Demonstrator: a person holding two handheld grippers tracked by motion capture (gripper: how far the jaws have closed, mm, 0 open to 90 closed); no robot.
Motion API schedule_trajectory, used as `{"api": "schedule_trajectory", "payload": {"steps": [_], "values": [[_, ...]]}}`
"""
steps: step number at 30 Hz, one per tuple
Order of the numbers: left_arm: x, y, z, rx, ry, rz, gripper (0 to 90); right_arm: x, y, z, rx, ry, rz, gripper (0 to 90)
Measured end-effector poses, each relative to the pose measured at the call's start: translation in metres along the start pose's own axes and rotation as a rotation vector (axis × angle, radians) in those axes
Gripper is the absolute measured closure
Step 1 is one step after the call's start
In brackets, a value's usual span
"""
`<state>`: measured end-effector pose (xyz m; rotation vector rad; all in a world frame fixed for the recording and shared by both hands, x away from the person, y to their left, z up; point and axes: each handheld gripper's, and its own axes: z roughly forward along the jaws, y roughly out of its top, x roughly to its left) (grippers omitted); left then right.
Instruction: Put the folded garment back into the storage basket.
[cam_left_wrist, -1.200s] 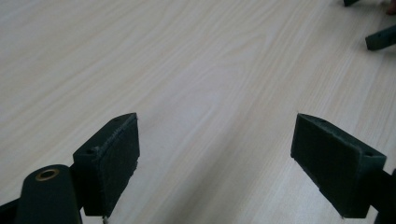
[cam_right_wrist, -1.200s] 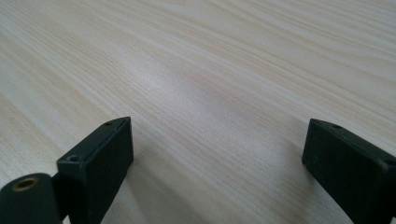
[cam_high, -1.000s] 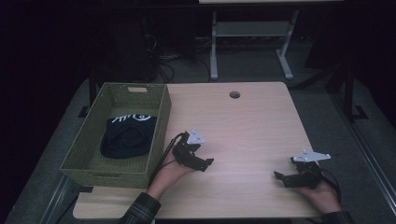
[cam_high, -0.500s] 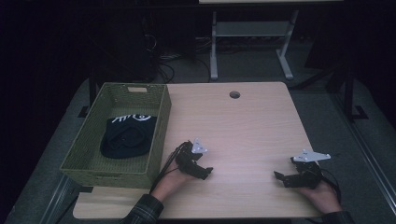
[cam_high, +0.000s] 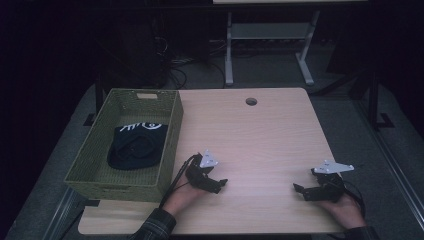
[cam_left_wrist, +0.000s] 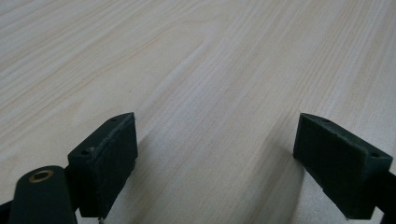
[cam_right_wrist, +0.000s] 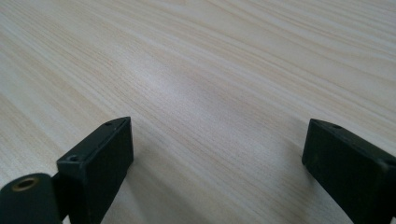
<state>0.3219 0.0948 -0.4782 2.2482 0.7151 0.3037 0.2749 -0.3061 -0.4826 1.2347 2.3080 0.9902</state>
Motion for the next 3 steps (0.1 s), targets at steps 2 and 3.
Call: {"api": "schedule_trajectory", "payload": {"steps": [2,3], "values": [[0.0,0.0,-0.0001,0.0,0.0,0.001,12.7,0.0,0.0,0.0,0.0,0.001,0.0,8.5],[0.0,0.0,-0.0001,0.0,0.0,0.001,12.7,0.0,0.0,0.0,0.0,0.001,0.0,8.5]]}}
